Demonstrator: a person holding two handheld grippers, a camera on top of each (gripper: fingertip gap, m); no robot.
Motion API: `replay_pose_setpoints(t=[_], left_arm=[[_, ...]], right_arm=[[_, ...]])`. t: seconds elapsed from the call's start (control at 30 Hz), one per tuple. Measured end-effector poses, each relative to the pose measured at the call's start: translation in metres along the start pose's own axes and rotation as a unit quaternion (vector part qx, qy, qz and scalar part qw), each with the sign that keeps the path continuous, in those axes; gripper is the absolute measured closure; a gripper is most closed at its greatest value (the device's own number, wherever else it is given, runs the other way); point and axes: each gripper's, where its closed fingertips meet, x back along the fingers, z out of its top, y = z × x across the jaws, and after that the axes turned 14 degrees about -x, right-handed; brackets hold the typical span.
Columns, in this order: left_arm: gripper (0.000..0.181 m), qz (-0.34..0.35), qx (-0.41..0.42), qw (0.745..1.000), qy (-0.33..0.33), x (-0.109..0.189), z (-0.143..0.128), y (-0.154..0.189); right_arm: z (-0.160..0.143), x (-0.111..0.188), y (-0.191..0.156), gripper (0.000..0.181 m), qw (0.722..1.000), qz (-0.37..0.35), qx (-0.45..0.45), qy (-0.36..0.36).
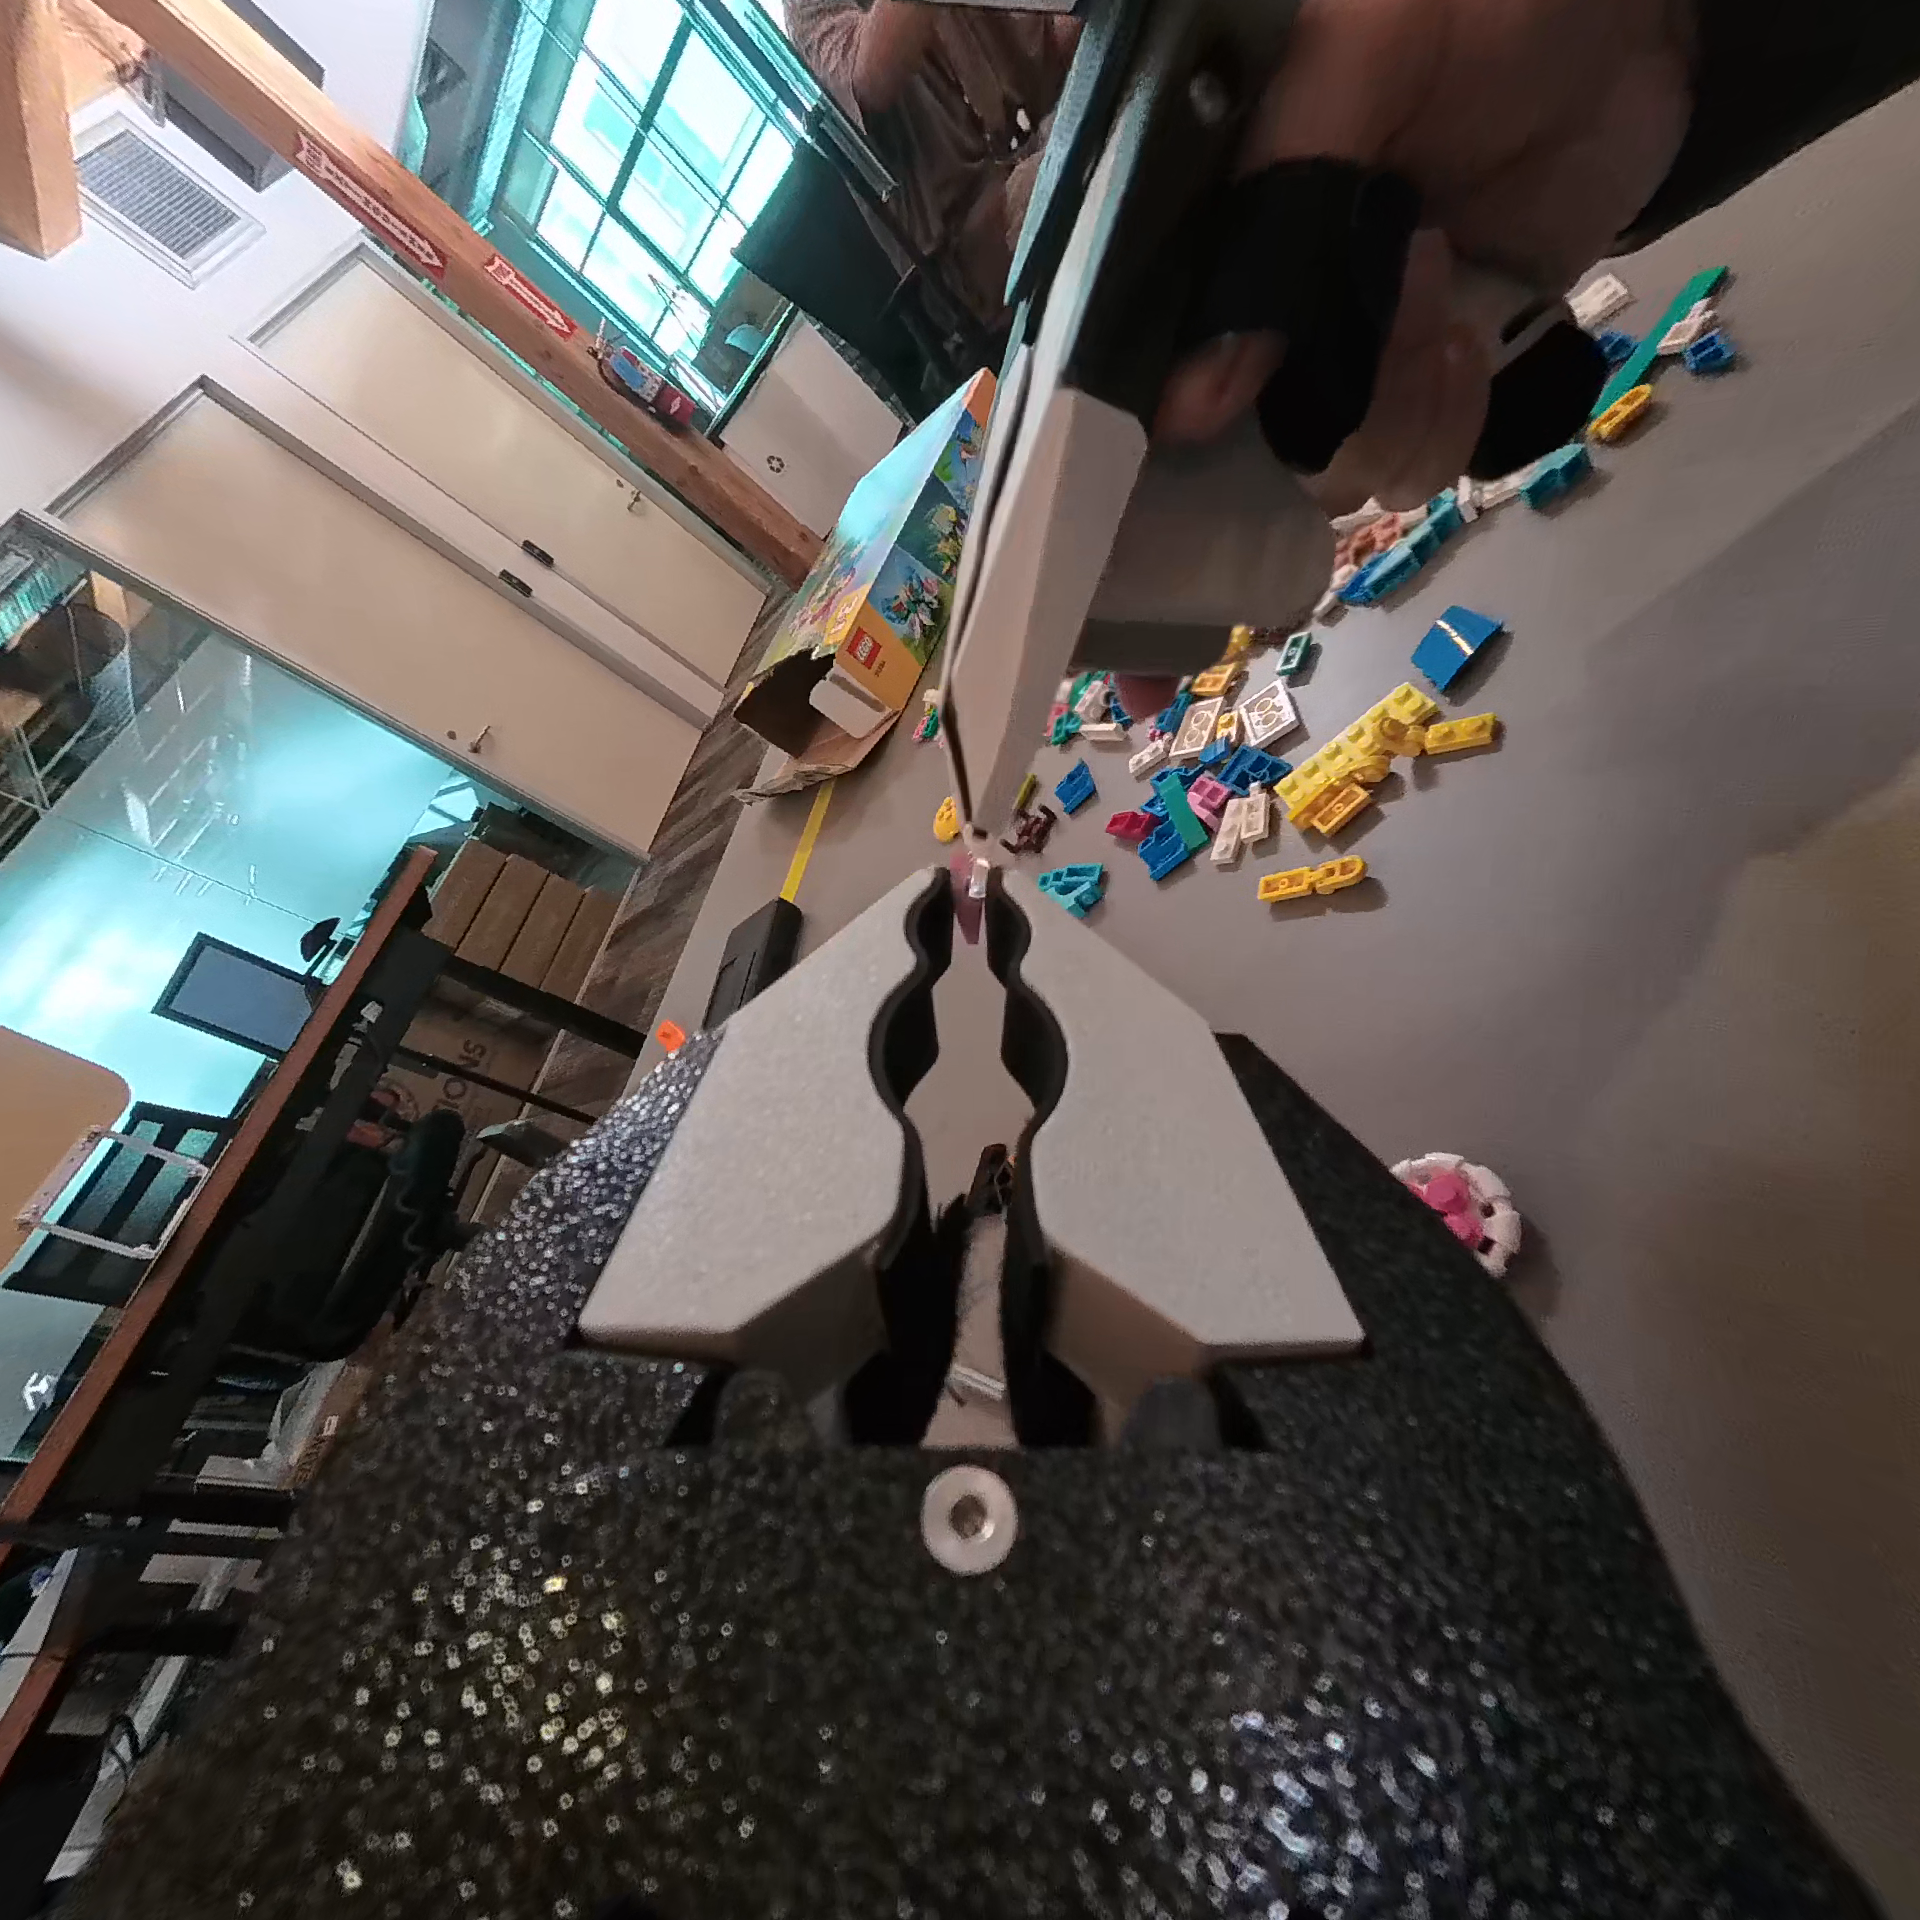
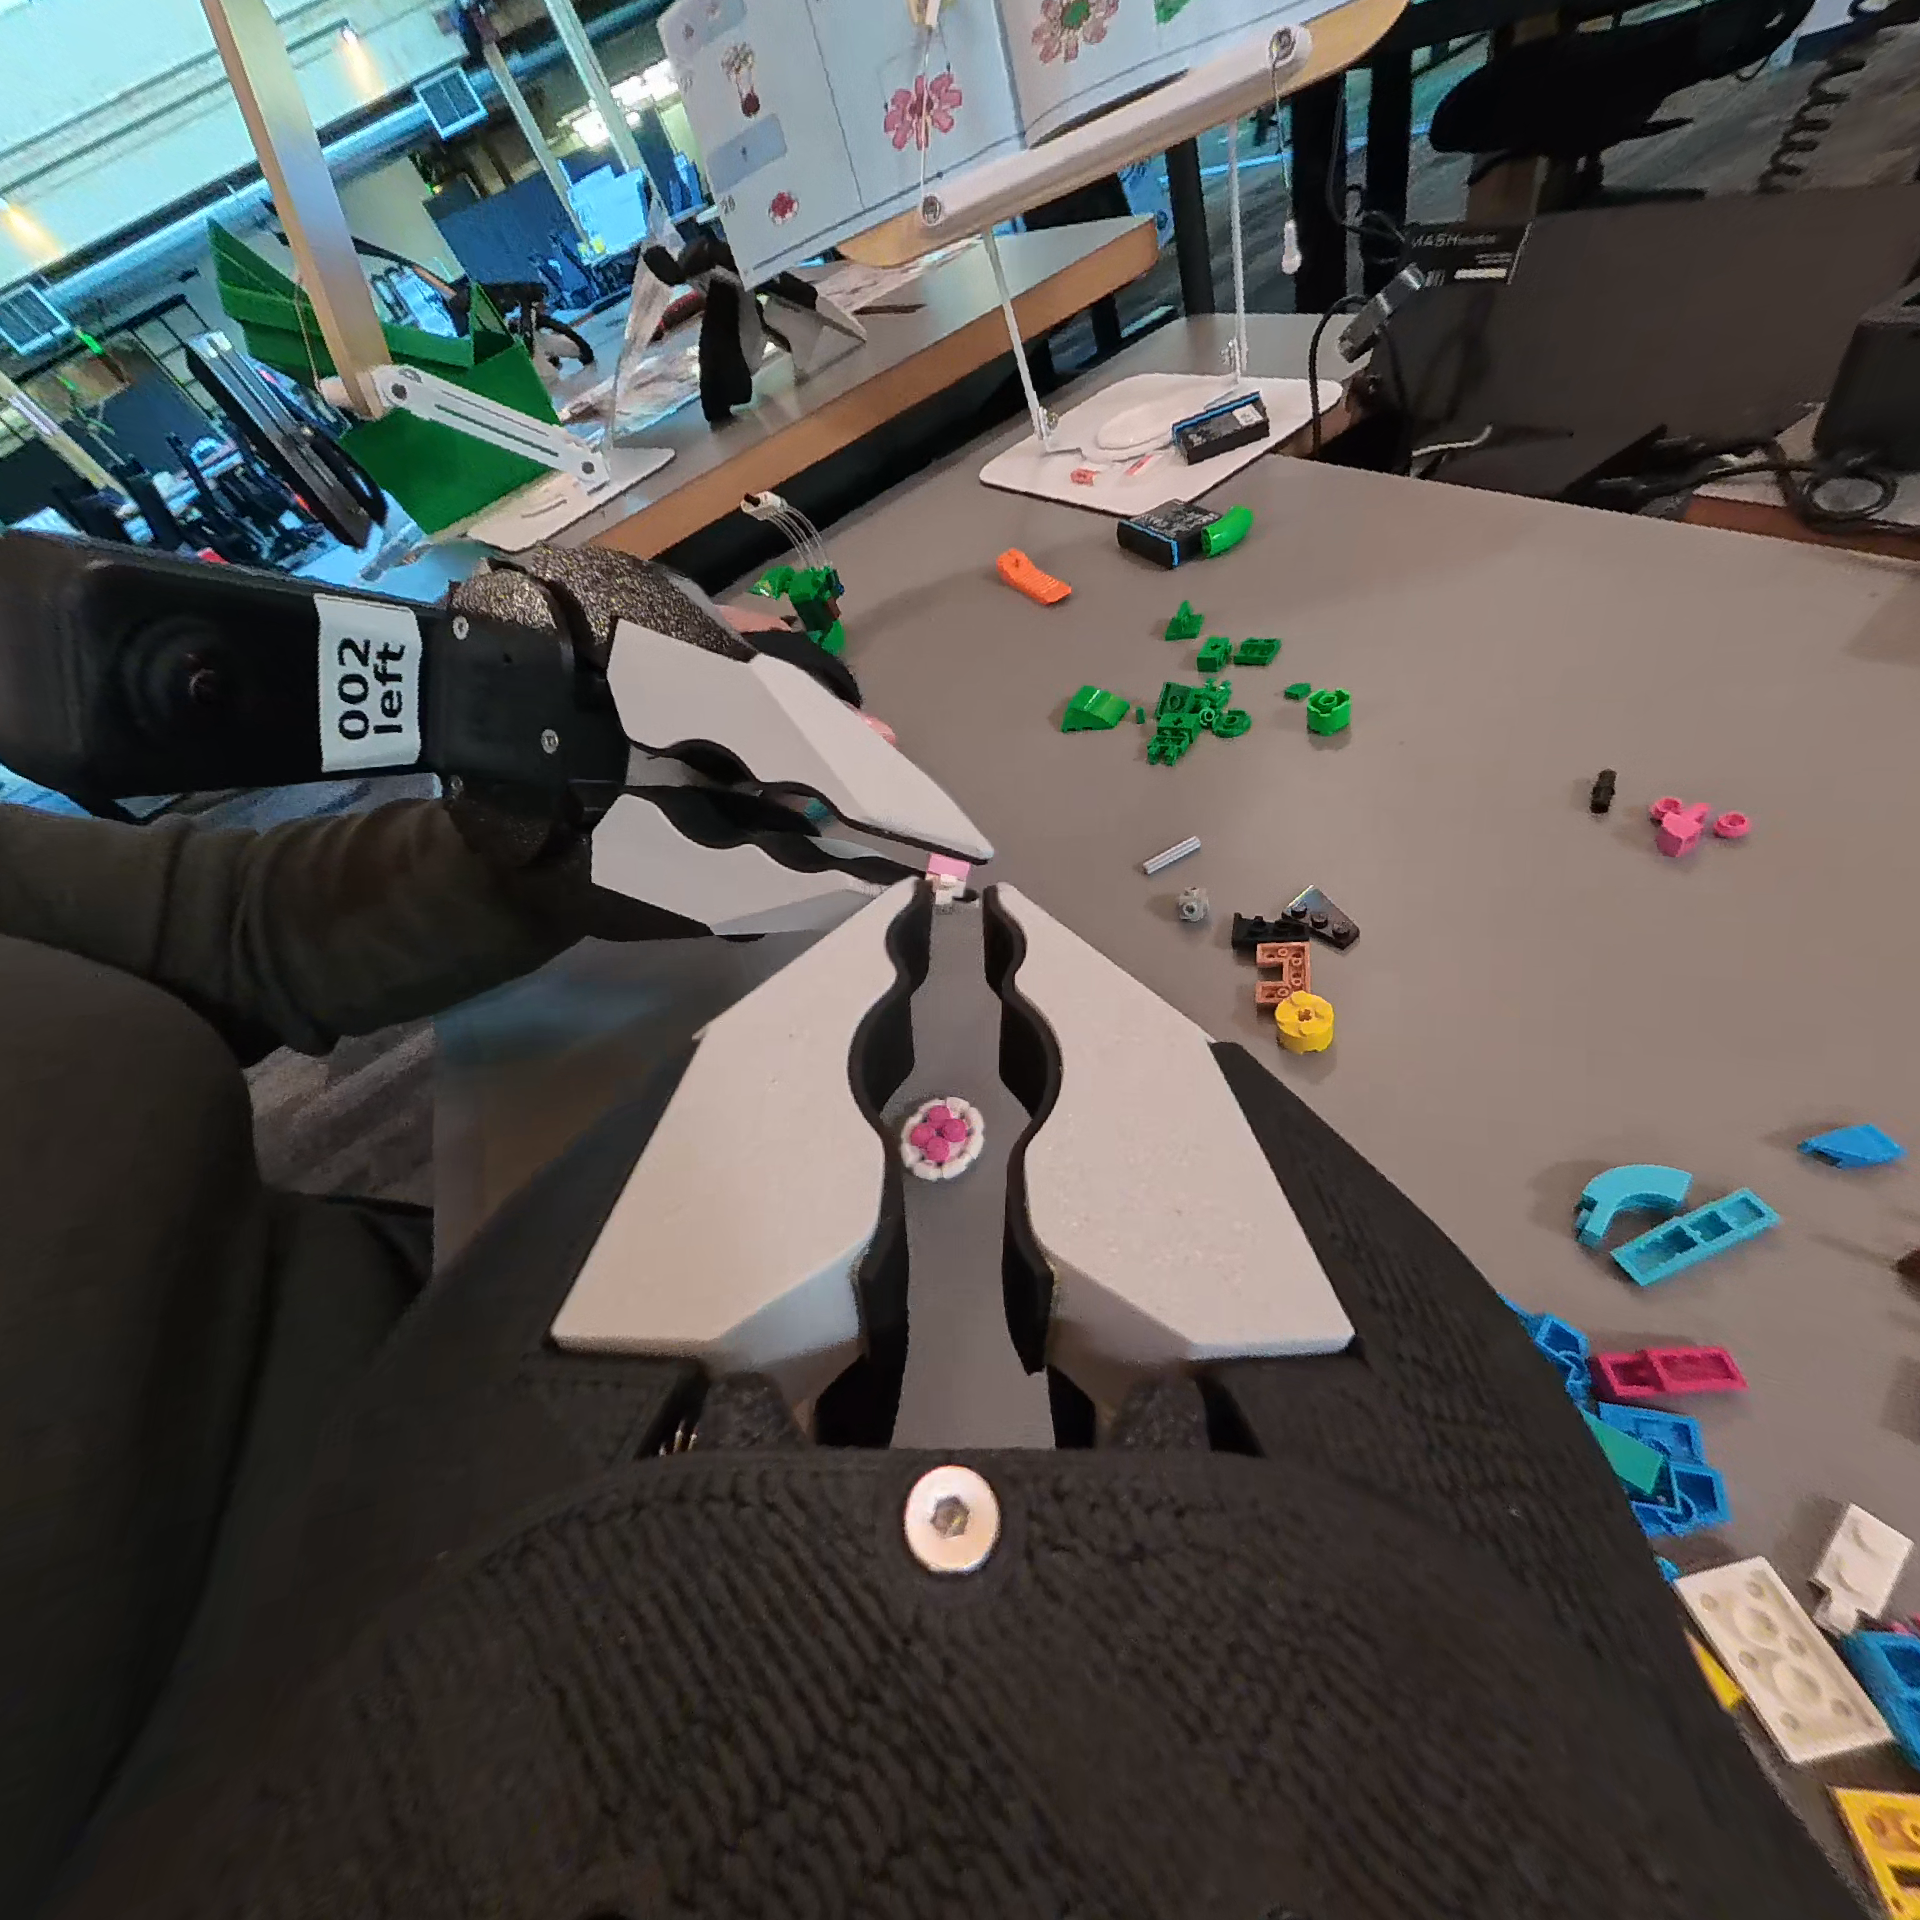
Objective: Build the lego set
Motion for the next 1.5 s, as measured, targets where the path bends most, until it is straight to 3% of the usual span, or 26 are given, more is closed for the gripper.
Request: replay_pose_setpoints(t=[0.3, 0.53, 0.97, 1.3, 1.5], left_arm=[[0.177, 0.005, -0.006, 1.0, 0.002, -0.002, 0.002, -0.002], [0.178, 0.06, -0.099, 0.993, 0.006, 0.005, 0.01, -0.017], [0.178, -0.013, -0.189, 0.982, -0.012, 0.003, -0.001, -0.008], [0.177, 0.078, -0.21, 0.974, -0.006, -0.006, 0.016, -0.025], [0.177, 0.084, -0.202, 0.976, 0.011, 0.001, 0.019, -0.026]], right_arm=[[0.001, -0.002, -0.003, 0.18, 1.0, 0.01, -0.006, 0.013], [0.014, 0.001, -0.015, 0.18, 0.995, 0.054, -0.057, 0.054], [0.004, -0.007, -0.006, 0.18, 1.0, -0.02, 0.006, 0.022], [0.02, 0.007, -0.012, 0.18, 0.998, -0.038, 0.021, 0.041], [0.02, 0.005, -0.02, 0.18, 0.999, -0.028, 0.011, 0.039]])
